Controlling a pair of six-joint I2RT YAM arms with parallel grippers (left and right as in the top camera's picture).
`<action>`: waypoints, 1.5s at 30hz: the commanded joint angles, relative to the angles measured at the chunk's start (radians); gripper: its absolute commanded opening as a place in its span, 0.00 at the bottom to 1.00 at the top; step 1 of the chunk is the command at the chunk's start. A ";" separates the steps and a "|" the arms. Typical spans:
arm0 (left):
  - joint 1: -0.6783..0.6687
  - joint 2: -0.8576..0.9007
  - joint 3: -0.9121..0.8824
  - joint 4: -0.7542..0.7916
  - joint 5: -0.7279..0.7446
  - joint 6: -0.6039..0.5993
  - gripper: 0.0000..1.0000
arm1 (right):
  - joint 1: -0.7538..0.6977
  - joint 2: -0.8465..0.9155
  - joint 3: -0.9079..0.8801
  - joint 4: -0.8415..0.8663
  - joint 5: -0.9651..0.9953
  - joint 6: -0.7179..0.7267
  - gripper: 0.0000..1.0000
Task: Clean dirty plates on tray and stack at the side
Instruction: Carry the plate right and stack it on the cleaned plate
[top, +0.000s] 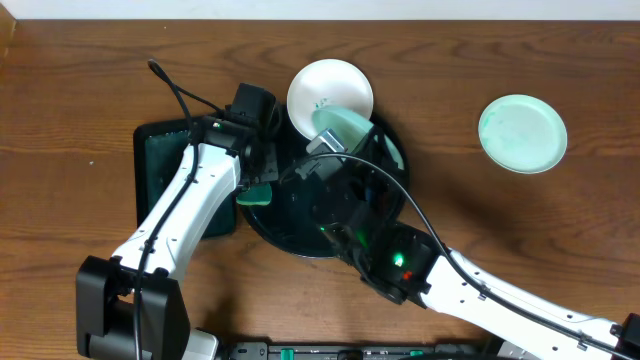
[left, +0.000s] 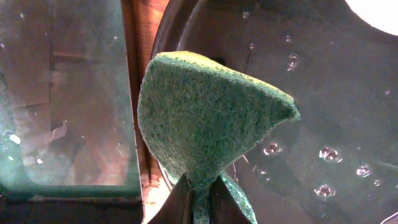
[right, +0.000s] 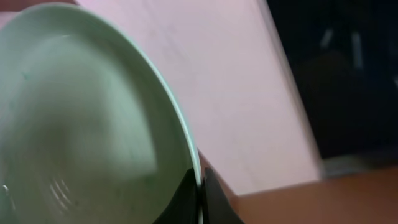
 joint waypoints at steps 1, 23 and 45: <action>0.003 0.007 0.023 -0.003 -0.005 0.006 0.07 | 0.005 0.003 0.007 -0.058 -0.062 0.176 0.01; 0.003 0.007 0.023 -0.003 -0.005 0.006 0.07 | -0.584 -0.011 0.012 -0.291 -0.991 1.113 0.01; 0.003 0.008 0.023 -0.003 -0.005 0.005 0.07 | -1.432 0.057 0.011 -0.395 -1.258 1.122 0.01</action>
